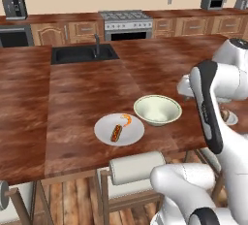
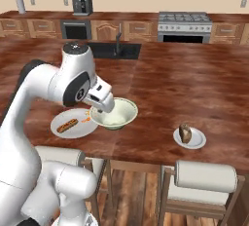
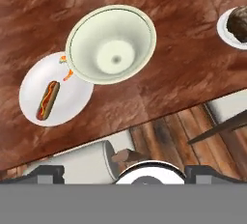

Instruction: Take the smaller bowl and place it next to the appetizer plate on the dining counter , and place the larger bowl next to the plate with cooked food.

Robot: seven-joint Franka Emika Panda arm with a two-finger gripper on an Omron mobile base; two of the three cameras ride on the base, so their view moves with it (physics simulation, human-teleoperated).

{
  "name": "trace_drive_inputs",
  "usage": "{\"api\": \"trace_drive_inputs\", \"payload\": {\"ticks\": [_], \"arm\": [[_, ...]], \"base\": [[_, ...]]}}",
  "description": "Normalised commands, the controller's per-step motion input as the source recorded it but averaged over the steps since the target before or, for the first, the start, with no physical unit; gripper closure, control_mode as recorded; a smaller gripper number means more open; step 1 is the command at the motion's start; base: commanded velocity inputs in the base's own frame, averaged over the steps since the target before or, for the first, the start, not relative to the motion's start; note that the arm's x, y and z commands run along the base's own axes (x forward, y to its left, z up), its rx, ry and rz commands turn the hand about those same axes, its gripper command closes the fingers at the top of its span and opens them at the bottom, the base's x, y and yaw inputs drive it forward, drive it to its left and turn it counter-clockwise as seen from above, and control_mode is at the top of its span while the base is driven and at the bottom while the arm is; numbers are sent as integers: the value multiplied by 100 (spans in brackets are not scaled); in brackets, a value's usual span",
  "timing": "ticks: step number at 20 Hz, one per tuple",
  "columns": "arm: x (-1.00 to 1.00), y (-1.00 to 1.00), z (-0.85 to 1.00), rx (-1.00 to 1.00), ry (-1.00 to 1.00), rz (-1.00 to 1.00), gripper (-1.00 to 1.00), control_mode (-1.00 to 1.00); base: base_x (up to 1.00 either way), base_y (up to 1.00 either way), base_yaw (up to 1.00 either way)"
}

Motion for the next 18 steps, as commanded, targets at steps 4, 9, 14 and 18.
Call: {"api": "trace_drive_inputs", "payload": {"ticks": [4, 9, 14, 18], "arm": [[-85, 64, 5, -31, -21, 26, -100, -100], [-100, 15, 19, -19, -16, 19, -100, -100], [-55, -3, 2, -3, -9, 10, -100, 100], [0, 0, 0, 0, 0, 0, -100, 100]], "base": [[0, 0, 0], [0, 0, 0], [-21, -8, 6], [-16, -73, 3]]}}
